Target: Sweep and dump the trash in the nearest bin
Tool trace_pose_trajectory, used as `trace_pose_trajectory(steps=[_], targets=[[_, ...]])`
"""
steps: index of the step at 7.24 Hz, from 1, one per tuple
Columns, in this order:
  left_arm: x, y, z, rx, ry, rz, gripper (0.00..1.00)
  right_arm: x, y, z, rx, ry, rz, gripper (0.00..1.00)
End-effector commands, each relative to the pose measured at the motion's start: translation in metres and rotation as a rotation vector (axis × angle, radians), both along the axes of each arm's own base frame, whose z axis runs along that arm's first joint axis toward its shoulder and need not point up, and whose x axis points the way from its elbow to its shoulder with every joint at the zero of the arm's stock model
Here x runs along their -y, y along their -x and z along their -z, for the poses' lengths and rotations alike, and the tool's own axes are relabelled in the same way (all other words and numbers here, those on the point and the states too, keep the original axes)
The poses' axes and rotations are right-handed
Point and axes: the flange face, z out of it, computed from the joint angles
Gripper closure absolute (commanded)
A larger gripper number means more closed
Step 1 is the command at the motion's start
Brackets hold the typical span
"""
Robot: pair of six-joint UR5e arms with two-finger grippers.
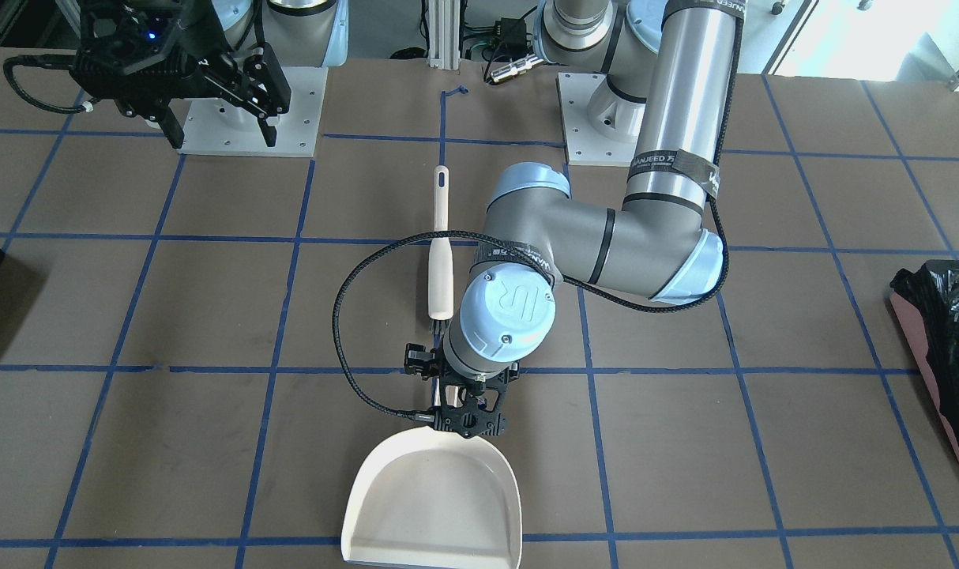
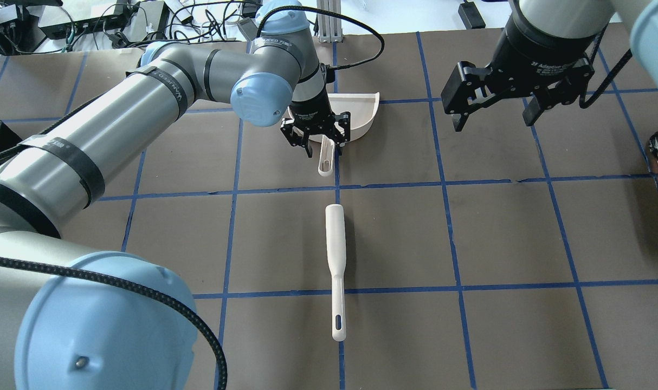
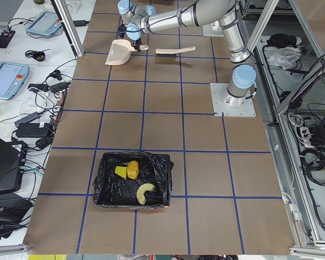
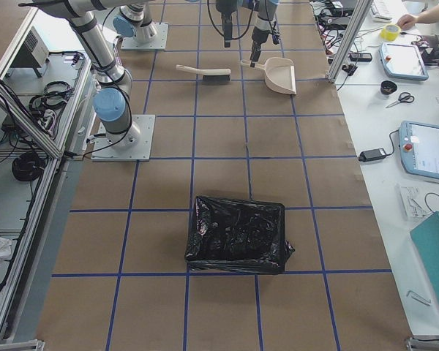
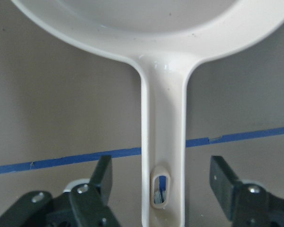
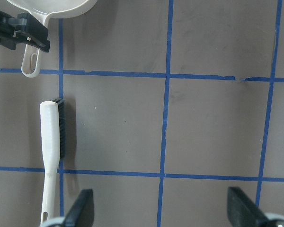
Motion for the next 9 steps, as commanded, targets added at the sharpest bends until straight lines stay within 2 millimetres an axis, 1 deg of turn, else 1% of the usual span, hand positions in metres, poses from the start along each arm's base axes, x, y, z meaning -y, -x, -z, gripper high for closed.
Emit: trace_pose_trajectory(steps=[1, 2, 3, 4, 5, 6, 7, 8, 9], targets=[[-0.003, -0.001, -0.020, 0.001, 0.030, -0.004, 0.00, 0.000, 0.000, 0.000, 0.000, 0.001, -0.002, 0.00], [-0.004, -0.011, -0.048, 0.037, 0.080, 0.002, 0.00, -0.001, 0.000, -0.001, 0.000, 0.003, -0.002, 0.00], [-0.008, -0.023, -0.071, 0.084, 0.125, -0.011, 0.00, 0.000, 0.000, 0.000, 0.000, 0.001, -0.002, 0.00], [0.002, -0.063, -0.095, 0.138, 0.167, -0.060, 0.00, 0.000, 0.000, 0.000, 0.000, 0.001, -0.003, 0.00], [0.009, -0.111, -0.124, 0.145, 0.202, -0.136, 0.00, 0.000, 0.000, 0.000, 0.002, 0.001, -0.002, 0.00], [0.005, -0.150, -0.152, 0.200, 0.244, -0.173, 0.00, 0.001, 0.000, 0.001, 0.000, -0.002, -0.005, 0.00], [-0.011, -0.161, -0.176, 0.248, 0.271, -0.182, 0.00, 0.001, 0.000, 0.002, 0.000, -0.003, -0.008, 0.00], [-0.035, -0.165, -0.196, 0.264, 0.257, -0.181, 0.00, 0.000, 0.000, 0.001, 0.000, -0.002, -0.008, 0.00], [-0.061, -0.167, -0.224, 0.266, 0.236, -0.176, 0.00, 0.000, 0.000, 0.000, 0.000, 0.001, -0.008, 0.00]])
